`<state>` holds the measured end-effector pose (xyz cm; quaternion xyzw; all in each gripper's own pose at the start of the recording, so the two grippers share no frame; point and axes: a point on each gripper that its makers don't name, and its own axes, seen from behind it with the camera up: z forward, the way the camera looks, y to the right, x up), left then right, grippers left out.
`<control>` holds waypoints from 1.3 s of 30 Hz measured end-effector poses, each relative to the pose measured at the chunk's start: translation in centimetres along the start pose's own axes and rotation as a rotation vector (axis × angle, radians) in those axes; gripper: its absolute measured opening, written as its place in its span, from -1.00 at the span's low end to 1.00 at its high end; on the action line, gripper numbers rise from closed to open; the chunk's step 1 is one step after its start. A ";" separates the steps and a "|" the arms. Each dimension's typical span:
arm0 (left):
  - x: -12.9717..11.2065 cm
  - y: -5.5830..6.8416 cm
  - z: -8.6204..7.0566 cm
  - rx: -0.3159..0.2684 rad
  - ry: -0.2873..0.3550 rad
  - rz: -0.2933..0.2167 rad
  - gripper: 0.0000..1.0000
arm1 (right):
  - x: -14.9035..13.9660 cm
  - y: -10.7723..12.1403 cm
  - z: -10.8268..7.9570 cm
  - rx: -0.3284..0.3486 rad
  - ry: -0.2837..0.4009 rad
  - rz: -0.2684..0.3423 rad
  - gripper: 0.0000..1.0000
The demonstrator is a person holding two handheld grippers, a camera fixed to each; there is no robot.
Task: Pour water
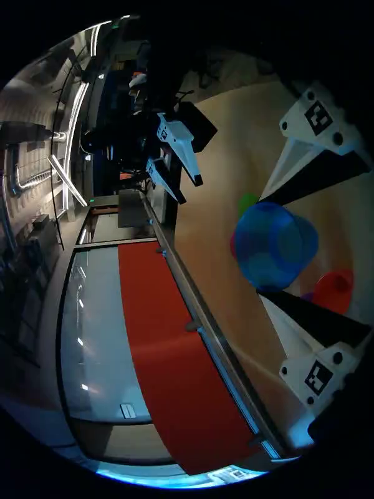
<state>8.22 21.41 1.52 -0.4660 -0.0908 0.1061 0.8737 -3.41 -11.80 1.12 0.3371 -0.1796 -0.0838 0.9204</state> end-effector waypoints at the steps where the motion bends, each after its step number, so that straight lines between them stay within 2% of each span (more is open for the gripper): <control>1: 0.3 0.0 -0.1 0.001 0.010 -0.002 0.80 | 0.0 0.0 0.0 0.000 0.000 -0.001 1.00; 15: 3.8 -1.2 -1.8 0.034 0.128 -0.025 0.81 | -0.1 -0.4 0.4 0.010 -0.002 -0.002 1.00; 24: 5.2 -1.9 -2.2 0.052 0.157 0.002 0.81 | -0.4 -0.6 0.7 0.018 -0.004 0.000 1.00; 39: 6.4 -2.4 -2.6 0.071 0.188 0.009 0.80 | -0.9 -0.8 1.2 0.024 -0.015 -0.001 1.00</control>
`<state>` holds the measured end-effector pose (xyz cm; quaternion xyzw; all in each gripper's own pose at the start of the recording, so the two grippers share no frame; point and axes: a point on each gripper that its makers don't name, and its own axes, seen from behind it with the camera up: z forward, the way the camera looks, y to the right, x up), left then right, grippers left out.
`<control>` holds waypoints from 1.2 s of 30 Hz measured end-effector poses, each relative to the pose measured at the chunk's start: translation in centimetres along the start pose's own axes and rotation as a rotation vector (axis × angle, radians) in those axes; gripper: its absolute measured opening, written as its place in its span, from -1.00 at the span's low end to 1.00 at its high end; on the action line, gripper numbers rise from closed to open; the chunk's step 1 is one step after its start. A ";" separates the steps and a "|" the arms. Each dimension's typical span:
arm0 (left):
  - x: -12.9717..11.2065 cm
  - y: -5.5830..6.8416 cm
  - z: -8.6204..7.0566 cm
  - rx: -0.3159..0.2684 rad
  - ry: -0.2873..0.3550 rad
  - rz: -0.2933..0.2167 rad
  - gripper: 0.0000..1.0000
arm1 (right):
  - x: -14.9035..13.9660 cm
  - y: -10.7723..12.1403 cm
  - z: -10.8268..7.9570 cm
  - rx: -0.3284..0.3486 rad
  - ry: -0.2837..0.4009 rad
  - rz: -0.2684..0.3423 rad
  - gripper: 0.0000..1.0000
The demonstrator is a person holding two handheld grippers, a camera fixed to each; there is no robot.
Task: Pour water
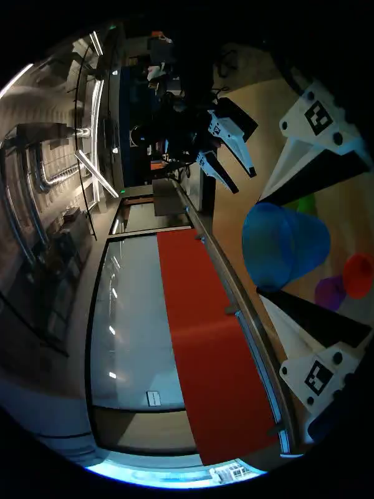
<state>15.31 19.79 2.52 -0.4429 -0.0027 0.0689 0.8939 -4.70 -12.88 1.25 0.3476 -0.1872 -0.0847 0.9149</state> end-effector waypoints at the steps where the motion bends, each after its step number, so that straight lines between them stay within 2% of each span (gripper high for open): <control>1: 0.0 0.0 0.0 0.000 0.001 -0.001 0.80 | -0.1 0.0 0.1 0.001 -0.002 0.000 1.00; 17: -0.2 -0.3 0.1 0.008 -0.004 0.000 0.80 | -3.0 -0.7 2.4 0.027 -0.058 -0.023 1.00; 27: -0.5 -0.6 0.0 0.013 -0.014 -0.001 0.80 | -5.6 -0.9 4.1 0.043 -0.108 -0.017 1.00; 36: -1.0 -0.9 0.1 0.015 -0.025 -0.003 0.80 | -6.9 -1.5 4.8 0.061 -0.137 -0.015 1.00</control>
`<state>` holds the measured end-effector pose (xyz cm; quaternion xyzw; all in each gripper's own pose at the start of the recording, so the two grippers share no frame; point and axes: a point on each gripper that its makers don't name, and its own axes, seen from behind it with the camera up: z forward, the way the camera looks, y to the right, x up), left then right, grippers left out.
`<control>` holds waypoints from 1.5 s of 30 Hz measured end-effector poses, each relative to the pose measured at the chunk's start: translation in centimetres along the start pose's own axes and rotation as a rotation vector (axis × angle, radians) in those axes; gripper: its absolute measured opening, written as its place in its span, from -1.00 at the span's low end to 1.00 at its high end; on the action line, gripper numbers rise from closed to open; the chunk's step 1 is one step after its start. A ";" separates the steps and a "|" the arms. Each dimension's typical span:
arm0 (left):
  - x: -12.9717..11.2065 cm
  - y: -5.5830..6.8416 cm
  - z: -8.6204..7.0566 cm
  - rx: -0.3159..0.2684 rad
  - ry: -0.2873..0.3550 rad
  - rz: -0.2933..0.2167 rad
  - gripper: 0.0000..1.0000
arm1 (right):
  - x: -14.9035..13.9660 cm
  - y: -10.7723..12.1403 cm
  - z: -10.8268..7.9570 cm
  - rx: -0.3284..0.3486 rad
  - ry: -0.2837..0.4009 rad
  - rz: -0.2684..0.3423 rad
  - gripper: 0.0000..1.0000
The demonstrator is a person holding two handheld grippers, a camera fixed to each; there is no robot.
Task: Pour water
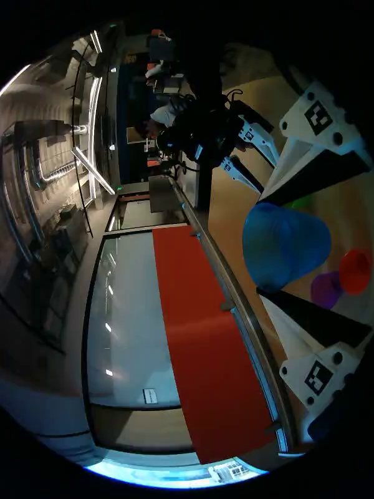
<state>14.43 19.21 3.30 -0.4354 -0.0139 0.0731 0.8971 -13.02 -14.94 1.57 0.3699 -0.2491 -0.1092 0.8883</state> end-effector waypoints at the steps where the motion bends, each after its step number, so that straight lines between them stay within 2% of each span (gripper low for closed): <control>1: 0.0 0.0 0.0 -0.001 -0.001 -0.001 0.80 | -0.1 0.0 0.1 0.001 -0.002 0.001 1.00; 21: -0.8 0.2 0.2 -0.009 -0.021 -0.004 0.80 | -1.6 0.0 1.6 0.005 -0.043 -0.018 1.00; 38: -1.3 -0.4 -0.2 -0.001 -0.027 -0.012 0.80 | -2.3 0.3 3.8 -0.008 -0.060 -0.033 1.00; 42: -1.4 -0.4 -0.2 -0.002 -0.028 -0.012 0.80 | -2.4 0.5 4.0 -0.020 -0.059 -0.034 0.85; 45: -1.4 -0.3 -0.2 -0.002 -0.030 -0.011 0.80 | -2.4 0.5 3.9 -0.019 -0.054 -0.035 0.85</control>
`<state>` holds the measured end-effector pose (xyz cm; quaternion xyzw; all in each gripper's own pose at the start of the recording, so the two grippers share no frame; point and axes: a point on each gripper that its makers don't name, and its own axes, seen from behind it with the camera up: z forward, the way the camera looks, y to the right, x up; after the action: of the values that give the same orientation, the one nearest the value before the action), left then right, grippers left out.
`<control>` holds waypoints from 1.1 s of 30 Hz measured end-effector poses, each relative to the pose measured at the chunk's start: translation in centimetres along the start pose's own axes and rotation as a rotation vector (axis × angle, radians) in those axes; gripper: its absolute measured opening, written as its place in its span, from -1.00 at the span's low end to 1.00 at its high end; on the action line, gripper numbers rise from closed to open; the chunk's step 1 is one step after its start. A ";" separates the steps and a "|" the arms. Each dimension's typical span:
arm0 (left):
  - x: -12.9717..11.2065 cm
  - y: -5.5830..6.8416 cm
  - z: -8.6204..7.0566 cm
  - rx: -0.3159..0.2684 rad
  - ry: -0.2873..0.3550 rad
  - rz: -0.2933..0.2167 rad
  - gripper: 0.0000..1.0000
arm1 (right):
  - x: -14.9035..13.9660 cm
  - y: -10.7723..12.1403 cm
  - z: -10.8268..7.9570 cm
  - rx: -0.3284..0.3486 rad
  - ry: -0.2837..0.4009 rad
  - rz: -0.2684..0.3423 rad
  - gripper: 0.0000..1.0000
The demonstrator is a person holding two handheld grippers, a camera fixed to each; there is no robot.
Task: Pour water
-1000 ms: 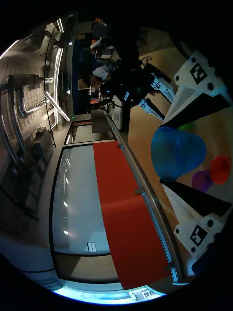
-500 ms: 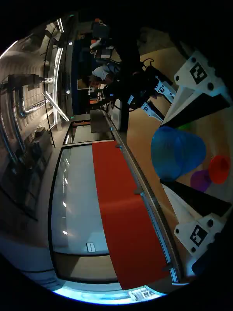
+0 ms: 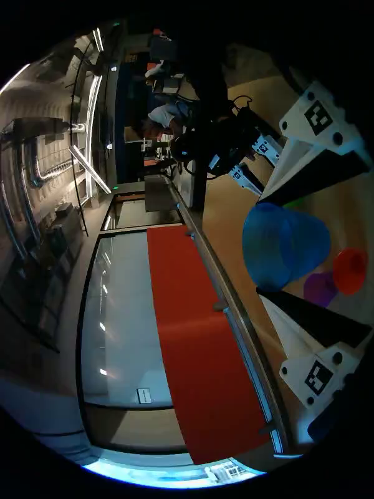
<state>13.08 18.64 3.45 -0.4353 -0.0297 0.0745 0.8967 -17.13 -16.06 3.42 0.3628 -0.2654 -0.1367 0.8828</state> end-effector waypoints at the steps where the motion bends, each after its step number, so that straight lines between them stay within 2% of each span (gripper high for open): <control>1: 0.0 0.0 0.0 0.000 0.000 0.001 0.80 | 0.1 0.0 0.0 0.001 0.003 0.001 0.84; 11: 0.1 0.3 -0.3 0.001 -0.005 0.001 0.80 | 1.8 -0.3 -1.6 0.010 0.053 0.015 0.84; 33: 0.5 1.3 -1.3 0.008 -0.012 -0.002 0.80 | 7.0 -3.2 -5.7 0.046 0.206 -0.005 0.84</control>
<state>13.58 18.49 1.56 -0.4310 -0.0353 0.0765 0.8984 -8.31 -18.12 0.30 0.3959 -0.1755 -0.0947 0.8964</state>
